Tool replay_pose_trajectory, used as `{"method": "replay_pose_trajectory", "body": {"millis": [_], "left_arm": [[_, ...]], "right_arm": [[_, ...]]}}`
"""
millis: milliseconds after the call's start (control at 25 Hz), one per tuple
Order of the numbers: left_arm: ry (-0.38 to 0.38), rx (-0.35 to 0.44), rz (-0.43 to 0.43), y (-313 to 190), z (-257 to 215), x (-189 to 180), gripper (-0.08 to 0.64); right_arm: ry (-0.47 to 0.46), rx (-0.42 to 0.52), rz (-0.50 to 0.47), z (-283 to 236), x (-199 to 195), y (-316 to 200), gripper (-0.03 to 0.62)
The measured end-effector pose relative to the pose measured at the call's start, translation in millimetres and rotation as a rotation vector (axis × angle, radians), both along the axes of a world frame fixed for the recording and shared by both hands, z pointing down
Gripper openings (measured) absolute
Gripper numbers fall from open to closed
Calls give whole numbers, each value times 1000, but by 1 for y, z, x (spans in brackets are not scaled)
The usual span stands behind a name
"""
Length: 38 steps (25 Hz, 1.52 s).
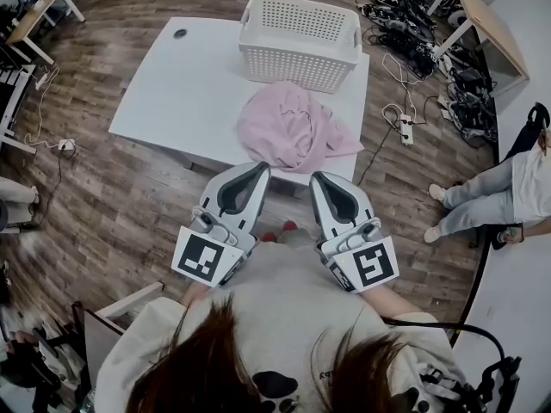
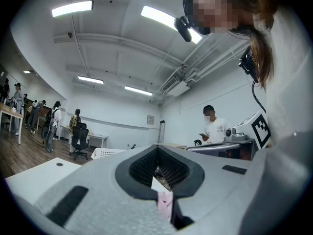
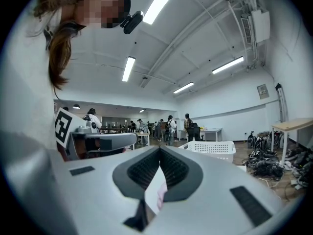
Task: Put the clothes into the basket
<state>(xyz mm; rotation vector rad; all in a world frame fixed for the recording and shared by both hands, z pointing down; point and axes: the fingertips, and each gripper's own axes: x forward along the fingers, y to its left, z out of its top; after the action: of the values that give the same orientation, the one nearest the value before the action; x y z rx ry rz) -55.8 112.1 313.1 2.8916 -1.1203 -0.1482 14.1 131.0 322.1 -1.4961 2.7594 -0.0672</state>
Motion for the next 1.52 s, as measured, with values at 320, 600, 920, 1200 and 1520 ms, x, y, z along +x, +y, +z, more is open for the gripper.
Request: {"method": "replay_pose_trajectory", "body": {"millis": [320,600,920,1200,1520], "left_arm": [[6,-7,-4,-7,3,-4,8],[13,-10,-31,-36,4,-4,8],[-10,-26,-74,-93,13,16,8],[-40,-21,-125,-134,24,24,8],[-56,-48,-109,-161,31,17,8]], "right_arm": [[2,26,8,0,-1,-9,12],[10,17,-9,2,4,-38,12],[34,-33,-75,11,21,-96,12],[27,-61,-153,21,30,-134,12],[62,-110,-145,44,29,-160,12]]}}
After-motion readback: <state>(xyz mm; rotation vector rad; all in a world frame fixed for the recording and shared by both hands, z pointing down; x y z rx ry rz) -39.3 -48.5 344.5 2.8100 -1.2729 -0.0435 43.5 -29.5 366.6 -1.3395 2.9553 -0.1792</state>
